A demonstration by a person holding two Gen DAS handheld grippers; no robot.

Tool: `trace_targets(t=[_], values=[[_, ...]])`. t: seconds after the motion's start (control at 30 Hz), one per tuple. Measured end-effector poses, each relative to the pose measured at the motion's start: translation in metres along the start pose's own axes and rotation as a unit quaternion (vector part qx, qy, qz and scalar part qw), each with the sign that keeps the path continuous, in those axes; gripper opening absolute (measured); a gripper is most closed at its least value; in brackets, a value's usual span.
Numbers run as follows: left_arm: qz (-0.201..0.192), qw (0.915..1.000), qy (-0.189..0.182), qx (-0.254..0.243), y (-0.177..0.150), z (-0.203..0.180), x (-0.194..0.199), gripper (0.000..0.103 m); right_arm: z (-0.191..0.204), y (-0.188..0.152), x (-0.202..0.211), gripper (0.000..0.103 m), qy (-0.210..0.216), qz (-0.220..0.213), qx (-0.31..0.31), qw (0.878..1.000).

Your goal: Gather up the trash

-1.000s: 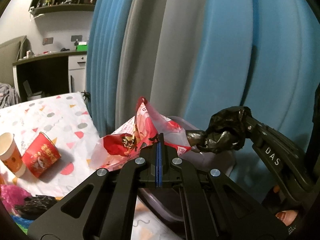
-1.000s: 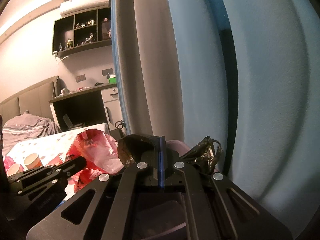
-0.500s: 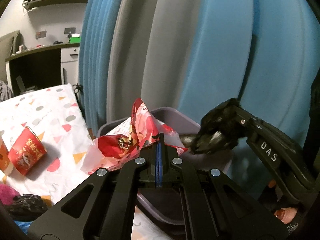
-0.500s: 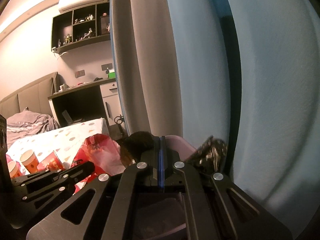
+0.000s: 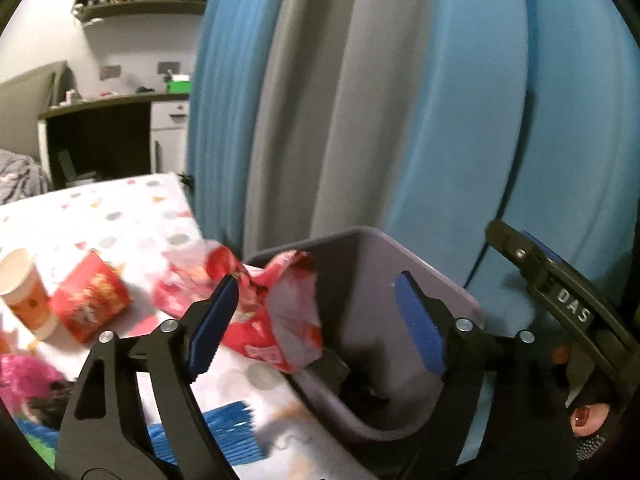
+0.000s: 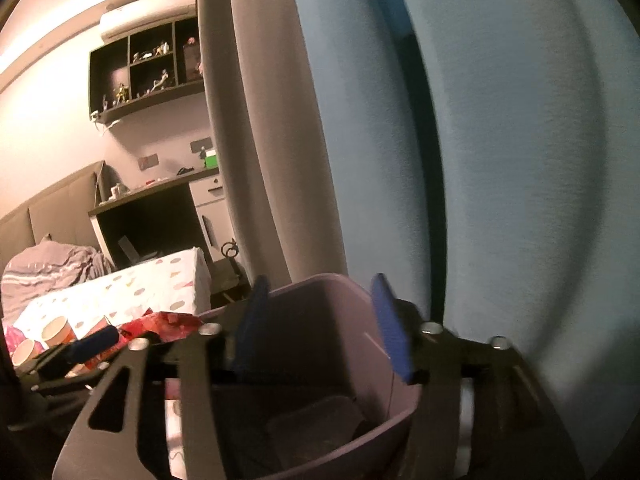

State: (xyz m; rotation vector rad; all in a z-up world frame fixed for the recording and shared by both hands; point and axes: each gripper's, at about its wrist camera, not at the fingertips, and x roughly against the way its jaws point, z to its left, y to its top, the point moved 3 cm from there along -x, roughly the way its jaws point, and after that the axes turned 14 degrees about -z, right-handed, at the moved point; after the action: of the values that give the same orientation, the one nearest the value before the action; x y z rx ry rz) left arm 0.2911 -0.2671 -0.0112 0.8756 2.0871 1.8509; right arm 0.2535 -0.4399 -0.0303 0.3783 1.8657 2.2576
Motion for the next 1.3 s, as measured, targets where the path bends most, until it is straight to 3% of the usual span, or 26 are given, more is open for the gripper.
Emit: trace_targets(t=[0.07, 0.17, 0.33, 0.57, 0.83, 1.1, 1.17, 1.23, 1.3], values=[[-0.009, 0.9998, 0.017, -0.006, 0.003, 0.005, 0.008, 0.087, 0.002, 0.000, 0.009, 0.073, -0.002, -0.007, -0.002, 1.000], [-0.011, 0.9999, 0.011, 0.003, 0.003, 0.005, 0.016, 0.089, 0.002, -0.001, 0.018, 0.077, 0.000, -0.013, -0.005, 1.000], [0.005, 0.9992, -0.032, 0.022, -0.004, 0.002, 0.020, 0.089, 0.001, 0.000, 0.032, 0.079, -0.007, -0.020, -0.007, 1.000], [-0.001, 0.9995, -0.021, 0.022, -0.014, 0.013, 0.039, 0.088, 0.001, -0.002, 0.037, 0.079, -0.003, -0.019, -0.012, 1.000], [0.026, 0.9992, 0.006, 0.029, -0.027, 0.037, 0.018, 0.082, 0.004, -0.008, 0.036, 0.079, 0.009, -0.013, -0.016, 1.000], [0.075, 0.9959, 0.002, 0.050, -0.040, 0.053, -0.018, 0.049, 0.010, -0.017, 0.032, 0.079, 0.017, -0.002, -0.013, 1.000], [0.083, 0.9957, -0.002, 0.042, -0.041, 0.051, -0.023, 0.024, 0.010, -0.020, 0.031, 0.079, 0.019, 0.002, -0.013, 1.000], [0.094, 0.9950, -0.001, 0.034, -0.045, 0.051, -0.028, 0.007, 0.011, -0.022, 0.031, 0.079, 0.018, 0.004, -0.011, 1.000], [0.088, 0.9955, -0.001, 0.033, -0.044, 0.051, -0.027, 0.001, 0.013, -0.023, 0.031, 0.079, 0.017, 0.007, -0.010, 1.000]])
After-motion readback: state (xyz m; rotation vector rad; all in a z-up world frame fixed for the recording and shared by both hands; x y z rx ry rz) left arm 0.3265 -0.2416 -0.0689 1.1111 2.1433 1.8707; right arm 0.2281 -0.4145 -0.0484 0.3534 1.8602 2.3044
